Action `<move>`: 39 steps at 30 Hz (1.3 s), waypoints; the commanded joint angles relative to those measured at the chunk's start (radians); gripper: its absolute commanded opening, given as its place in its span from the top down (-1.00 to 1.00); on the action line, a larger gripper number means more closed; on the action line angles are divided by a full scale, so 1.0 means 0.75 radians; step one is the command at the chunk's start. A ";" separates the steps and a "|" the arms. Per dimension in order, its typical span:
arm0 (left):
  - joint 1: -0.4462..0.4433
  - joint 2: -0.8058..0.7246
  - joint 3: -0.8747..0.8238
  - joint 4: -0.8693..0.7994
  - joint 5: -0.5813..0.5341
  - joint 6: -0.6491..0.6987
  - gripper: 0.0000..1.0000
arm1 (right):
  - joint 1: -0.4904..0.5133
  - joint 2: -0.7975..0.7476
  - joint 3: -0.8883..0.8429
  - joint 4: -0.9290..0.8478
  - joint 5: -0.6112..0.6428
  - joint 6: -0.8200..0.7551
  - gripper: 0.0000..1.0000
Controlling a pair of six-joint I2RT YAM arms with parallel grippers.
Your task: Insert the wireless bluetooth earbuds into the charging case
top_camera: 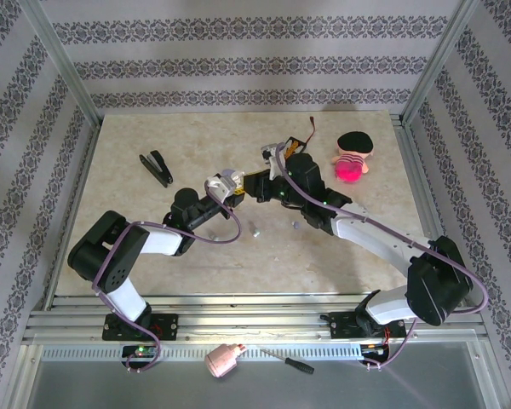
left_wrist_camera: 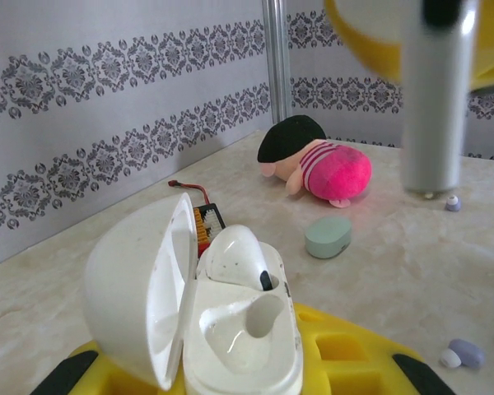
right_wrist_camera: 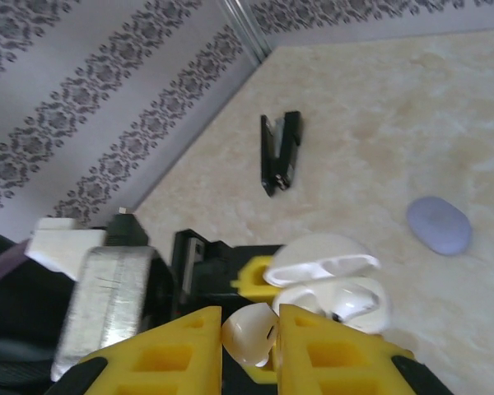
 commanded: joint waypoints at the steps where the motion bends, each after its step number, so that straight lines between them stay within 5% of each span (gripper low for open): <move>1: -0.020 -0.022 0.029 0.065 -0.016 0.013 1.00 | 0.012 0.039 -0.032 0.225 0.059 0.055 0.60; 39: -0.020 -0.104 0.025 -0.017 -0.042 0.045 1.00 | -0.019 0.133 -0.117 0.297 0.144 0.057 0.60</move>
